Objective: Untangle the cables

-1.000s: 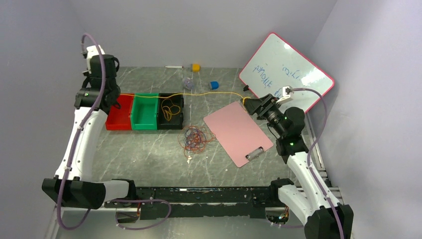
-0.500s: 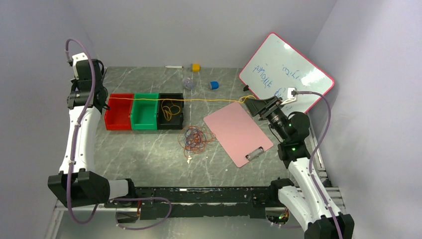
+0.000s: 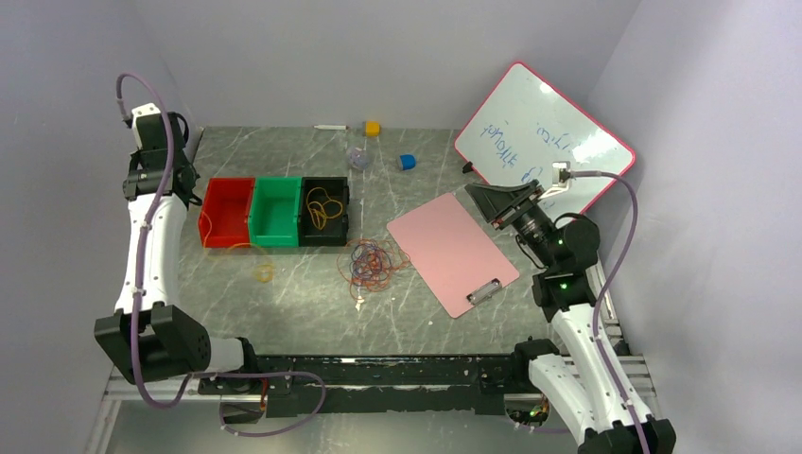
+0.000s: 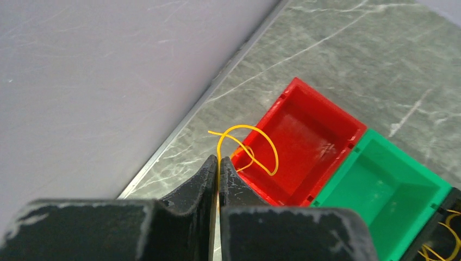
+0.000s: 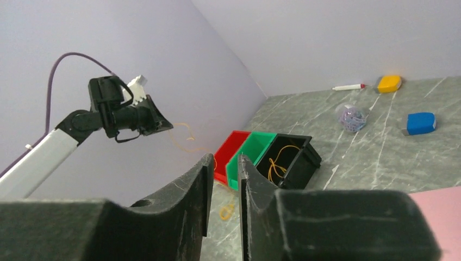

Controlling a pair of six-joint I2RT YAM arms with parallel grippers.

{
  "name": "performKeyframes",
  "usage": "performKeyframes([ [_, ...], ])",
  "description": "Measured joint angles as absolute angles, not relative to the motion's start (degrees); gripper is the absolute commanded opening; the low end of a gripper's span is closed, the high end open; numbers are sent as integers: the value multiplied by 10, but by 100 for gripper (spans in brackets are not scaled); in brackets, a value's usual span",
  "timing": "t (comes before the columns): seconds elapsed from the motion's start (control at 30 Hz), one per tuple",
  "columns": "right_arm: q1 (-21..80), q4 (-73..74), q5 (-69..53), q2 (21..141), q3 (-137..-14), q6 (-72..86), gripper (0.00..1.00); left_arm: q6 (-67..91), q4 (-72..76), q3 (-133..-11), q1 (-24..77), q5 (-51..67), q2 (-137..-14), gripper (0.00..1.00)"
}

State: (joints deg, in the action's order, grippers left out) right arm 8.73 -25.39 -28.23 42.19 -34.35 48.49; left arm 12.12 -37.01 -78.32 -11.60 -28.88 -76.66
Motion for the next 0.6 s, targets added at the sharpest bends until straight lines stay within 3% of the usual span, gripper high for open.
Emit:
performKeyframes([
  [0.13,87,-232,-292,440,-360,462,45,122,-352,-783,-116,-232,-758,7],
  [0.37,87,-192,-312,498,-367,417,56,116,-325,-792,-116,-79,-707,7],
  [0.6,90,-179,-331,527,-367,371,65,130,-323,-919,-115,51,-670,7],
])
